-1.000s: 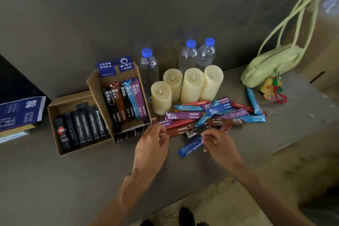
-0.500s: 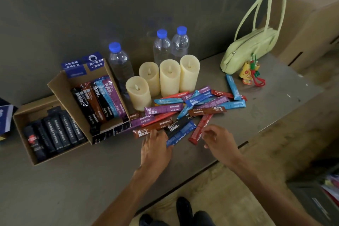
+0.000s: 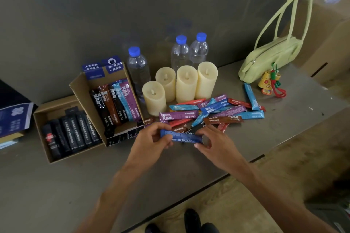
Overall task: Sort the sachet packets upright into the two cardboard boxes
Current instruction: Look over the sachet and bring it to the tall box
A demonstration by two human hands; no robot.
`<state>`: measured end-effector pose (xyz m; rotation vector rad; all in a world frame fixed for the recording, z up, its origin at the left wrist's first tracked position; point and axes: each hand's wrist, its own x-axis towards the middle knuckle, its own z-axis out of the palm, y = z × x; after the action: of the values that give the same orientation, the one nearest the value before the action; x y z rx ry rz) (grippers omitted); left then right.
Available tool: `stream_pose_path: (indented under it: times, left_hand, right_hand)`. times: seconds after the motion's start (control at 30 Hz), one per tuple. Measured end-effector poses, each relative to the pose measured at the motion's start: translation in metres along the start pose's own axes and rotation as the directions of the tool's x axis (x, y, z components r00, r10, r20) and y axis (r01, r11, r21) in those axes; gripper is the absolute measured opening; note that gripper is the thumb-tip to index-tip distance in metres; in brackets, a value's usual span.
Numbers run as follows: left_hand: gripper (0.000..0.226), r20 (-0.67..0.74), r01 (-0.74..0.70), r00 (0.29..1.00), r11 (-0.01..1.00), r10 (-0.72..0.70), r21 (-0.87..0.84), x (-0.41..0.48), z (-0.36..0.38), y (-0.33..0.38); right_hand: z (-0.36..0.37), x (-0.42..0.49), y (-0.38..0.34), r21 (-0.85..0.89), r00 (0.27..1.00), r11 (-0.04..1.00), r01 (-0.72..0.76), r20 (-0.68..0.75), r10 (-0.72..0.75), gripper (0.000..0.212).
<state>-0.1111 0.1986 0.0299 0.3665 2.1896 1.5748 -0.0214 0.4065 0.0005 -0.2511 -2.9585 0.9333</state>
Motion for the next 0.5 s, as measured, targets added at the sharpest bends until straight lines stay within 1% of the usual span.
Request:
stream_pose_path:
  times: [0.07, 0.1, 0.13, 0.17, 0.2, 0.23, 0.3, 0.4, 0.43, 0.5]
  left_hand:
    - [0.006, -0.038, 0.01, 0.999, 0.998, -0.012, -0.065, -0.001, -0.006, 0.001]
    - [0.005, -0.059, 0.015, 0.998, 0.998, -0.019, -0.054, -0.001, -0.009, 0.001]
    - [0.008, -0.079, 0.016, 0.997, 1.0, -0.016, 0.001, 0.0, -0.012, -0.001]
    - [0.011, -0.094, 0.023, 0.995, 0.997, -0.016, 0.068, 0.0, -0.015, -0.003]
    - [0.014, -0.111, 0.033, 0.994, 0.995, -0.023, 0.092, 0.0, -0.016, -0.004]
    - [0.016, -0.131, 0.043, 0.991, 0.997, -0.034, 0.063, 0.0, -0.017, -0.005]
    - [0.02, -0.176, 0.063, 0.982, 0.997, -0.07, -0.049, -0.002, -0.015, -0.006]
    - [0.02, -0.236, 0.08, 0.963, 0.971, -0.133, -0.224, -0.002, -0.014, -0.004]
    - [0.021, -0.24, 0.081, 0.959, 0.957, -0.15, -0.277, -0.003, -0.015, -0.003]
    - [0.024, -0.22, 0.083, 0.962, 0.94, -0.163, -0.331, -0.005, -0.015, -0.002]
  right_hand:
    - [0.002, 0.0, -0.005, 0.201, 1.0, 0.979, -0.012, -0.013, 0.015, 0.003]
    - [0.002, 0.0, -0.008, 0.308, 0.999, 0.95, -0.04, 0.008, 0.039, 0.005]
    - [0.002, 0.0, -0.012, 0.393, 0.997, 0.917, -0.076, 0.037, 0.067, 0.01]
    - [0.002, -0.001, -0.015, 0.453, 0.994, 0.884, -0.112, 0.065, 0.092, 0.013]
    - [0.001, 0.0, -0.018, 0.497, 0.99, 0.856, -0.139, 0.085, 0.112, 0.014]
    - [0.002, 0.0, -0.019, 0.524, 0.988, 0.837, -0.155, 0.098, 0.122, 0.015]
    - [0.003, 0.0, -0.021, 0.569, 0.984, 0.804, -0.176, 0.13, 0.123, 0.017]
    - [0.004, -0.001, -0.024, 0.651, 0.978, 0.731, -0.202, 0.175, 0.114, 0.022]
    - [0.005, -0.002, -0.026, 0.672, 0.977, 0.71, -0.208, 0.183, 0.114, 0.024]
    - [0.006, -0.003, -0.03, 0.696, 0.975, 0.685, -0.216, 0.189, 0.116, 0.024]
